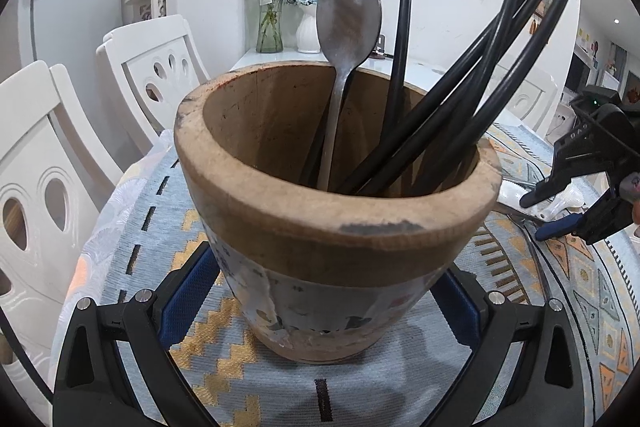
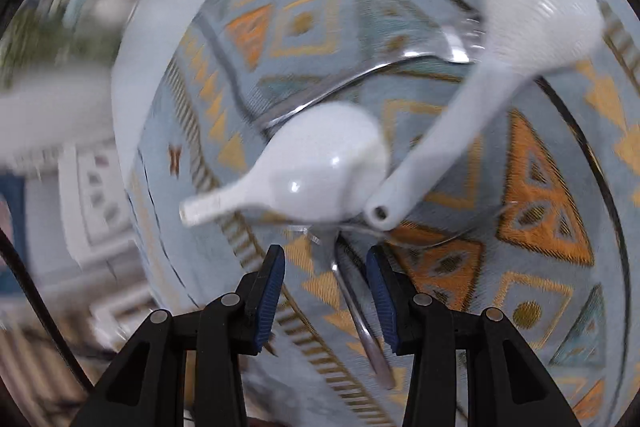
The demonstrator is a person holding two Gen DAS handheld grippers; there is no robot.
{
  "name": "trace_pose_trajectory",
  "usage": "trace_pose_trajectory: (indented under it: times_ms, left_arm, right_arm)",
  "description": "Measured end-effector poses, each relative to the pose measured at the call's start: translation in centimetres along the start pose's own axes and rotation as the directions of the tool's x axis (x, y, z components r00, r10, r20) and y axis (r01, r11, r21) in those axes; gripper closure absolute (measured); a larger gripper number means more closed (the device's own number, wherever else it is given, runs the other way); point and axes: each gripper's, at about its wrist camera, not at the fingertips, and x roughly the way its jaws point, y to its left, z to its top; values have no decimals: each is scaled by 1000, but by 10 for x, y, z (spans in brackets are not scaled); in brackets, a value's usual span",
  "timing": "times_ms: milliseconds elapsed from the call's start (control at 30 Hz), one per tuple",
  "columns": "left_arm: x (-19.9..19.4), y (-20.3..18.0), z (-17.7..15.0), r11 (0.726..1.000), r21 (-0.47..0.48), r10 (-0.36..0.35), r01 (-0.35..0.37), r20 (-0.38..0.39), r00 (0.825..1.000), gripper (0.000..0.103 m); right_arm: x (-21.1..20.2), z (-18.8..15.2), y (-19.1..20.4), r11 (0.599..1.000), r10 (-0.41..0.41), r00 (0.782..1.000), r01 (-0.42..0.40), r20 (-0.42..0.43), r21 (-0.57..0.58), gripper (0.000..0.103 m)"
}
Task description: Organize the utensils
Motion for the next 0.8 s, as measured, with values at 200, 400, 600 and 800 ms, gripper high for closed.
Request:
trace_pose_trajectory:
  times_ms: [200, 400, 600, 800]
  left_arm:
    - [5, 0, 1, 1000, -3, -1, 1, -25, 1000, 2]
    - [6, 2, 1, 1000, -7, -7, 7, -27, 1000, 2]
    - [6, 4, 3, 1000, -9, -11, 11, -23, 1000, 2]
    - [6, 4, 3, 1000, -11, -15, 14, -21, 1000, 2]
  right_arm:
    - [-4, 15, -10, 994, -45, 999, 44, 14, 100, 63]
    - [1, 15, 3, 992, -112, 994, 111, 11, 61, 63]
    - [-4, 13, -20, 996, -19, 1000, 17, 16, 83, 79]
    - [-10, 4, -38, 995, 8, 1000, -8, -8, 103, 92]
